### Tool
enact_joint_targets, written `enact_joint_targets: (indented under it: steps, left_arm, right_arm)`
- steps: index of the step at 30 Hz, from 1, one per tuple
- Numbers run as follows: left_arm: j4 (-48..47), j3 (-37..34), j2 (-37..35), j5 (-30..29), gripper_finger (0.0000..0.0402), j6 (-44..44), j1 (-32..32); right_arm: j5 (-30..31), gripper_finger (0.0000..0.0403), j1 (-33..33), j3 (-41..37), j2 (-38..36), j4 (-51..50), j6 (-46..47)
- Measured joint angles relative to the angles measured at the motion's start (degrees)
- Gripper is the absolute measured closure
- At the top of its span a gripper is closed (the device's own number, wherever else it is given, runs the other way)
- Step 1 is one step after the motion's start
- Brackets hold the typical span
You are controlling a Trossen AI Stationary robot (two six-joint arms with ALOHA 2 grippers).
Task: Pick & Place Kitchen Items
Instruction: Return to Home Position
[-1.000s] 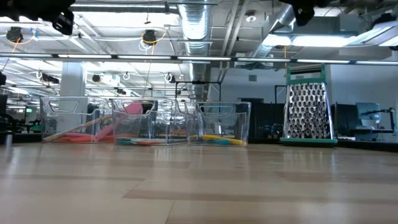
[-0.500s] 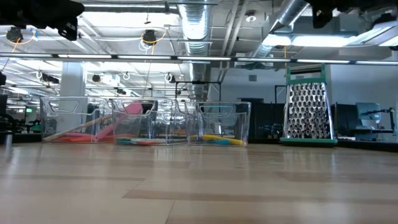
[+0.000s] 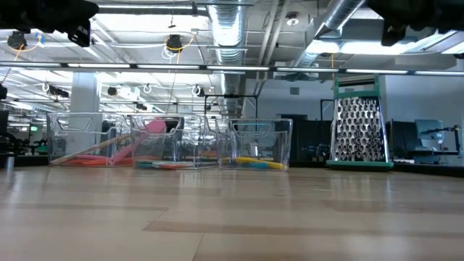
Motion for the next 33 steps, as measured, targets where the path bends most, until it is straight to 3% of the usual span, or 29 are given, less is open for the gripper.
enact_joint_targets:
  steps: [10, 18, 33]
  left_arm:
    - [0.0, 0.0, 0.0, 0.0, 0.0400, 0.0, 0.0]
    - [0.1, 0.0, 0.0, 0.2, 0.0400, -0.1, 0.0]
    - [0.1, 0.0, 0.0, 0.0, 0.0400, -0.1, 0.0]
  right_arm:
    - [-0.2, 0.0403, 0.0, -11.1, -10.1, 4.9, 3.5]
    - [-0.3, 0.0403, 0.0, -17.4, -10.5, 6.7, 3.3]
    - [-7.3, 0.0403, 1.6, -17.5, -9.6, -0.4, -3.6]
